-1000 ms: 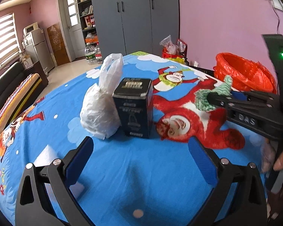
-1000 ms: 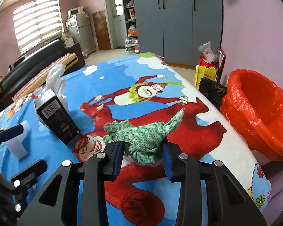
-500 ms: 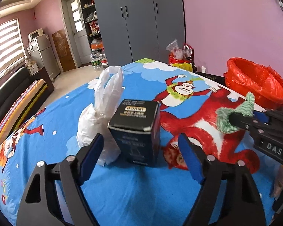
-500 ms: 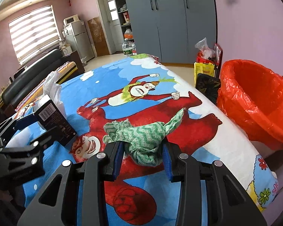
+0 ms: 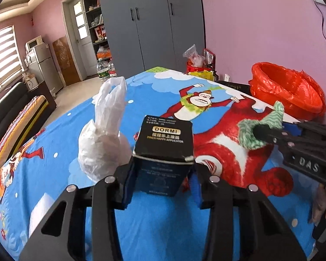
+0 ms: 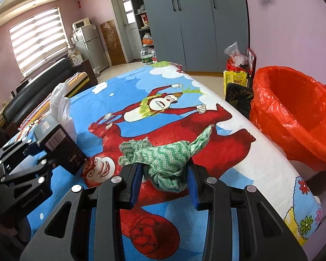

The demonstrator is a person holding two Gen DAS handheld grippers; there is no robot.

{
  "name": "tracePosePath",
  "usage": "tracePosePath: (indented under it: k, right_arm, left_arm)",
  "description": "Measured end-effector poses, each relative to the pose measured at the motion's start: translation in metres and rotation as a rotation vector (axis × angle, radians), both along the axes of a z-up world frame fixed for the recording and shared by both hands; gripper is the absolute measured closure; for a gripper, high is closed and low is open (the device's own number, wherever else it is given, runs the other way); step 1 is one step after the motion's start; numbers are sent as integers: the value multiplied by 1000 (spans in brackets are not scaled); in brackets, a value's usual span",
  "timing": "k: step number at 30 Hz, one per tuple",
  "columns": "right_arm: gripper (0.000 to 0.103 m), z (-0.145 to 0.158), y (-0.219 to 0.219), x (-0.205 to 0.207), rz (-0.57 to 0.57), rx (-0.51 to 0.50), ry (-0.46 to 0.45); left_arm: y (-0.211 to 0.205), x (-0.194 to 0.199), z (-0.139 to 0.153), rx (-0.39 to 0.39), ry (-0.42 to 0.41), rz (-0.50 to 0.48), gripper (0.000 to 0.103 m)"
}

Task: Collect trash
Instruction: 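Grasp the green striped cloth with the right tool while the left tool grasps the black DORMI box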

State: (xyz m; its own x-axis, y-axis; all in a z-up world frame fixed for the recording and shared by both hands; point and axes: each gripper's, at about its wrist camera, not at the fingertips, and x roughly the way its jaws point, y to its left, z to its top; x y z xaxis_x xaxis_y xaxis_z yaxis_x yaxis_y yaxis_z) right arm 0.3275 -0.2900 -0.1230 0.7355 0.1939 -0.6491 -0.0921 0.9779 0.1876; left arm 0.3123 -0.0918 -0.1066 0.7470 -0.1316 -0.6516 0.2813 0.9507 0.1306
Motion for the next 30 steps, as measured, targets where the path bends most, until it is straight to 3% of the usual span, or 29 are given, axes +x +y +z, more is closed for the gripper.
tracePosePath:
  k: [16, 30]
  right_arm:
    - [68, 25, 10, -49, 21, -10, -60]
    - [68, 47, -25, -90, -29, 27, -120]
  left_arm:
    - [0, -45, 17, -6, -7, -26, 62]
    - [-44, -86, 32, 20, -23, -127, 62]
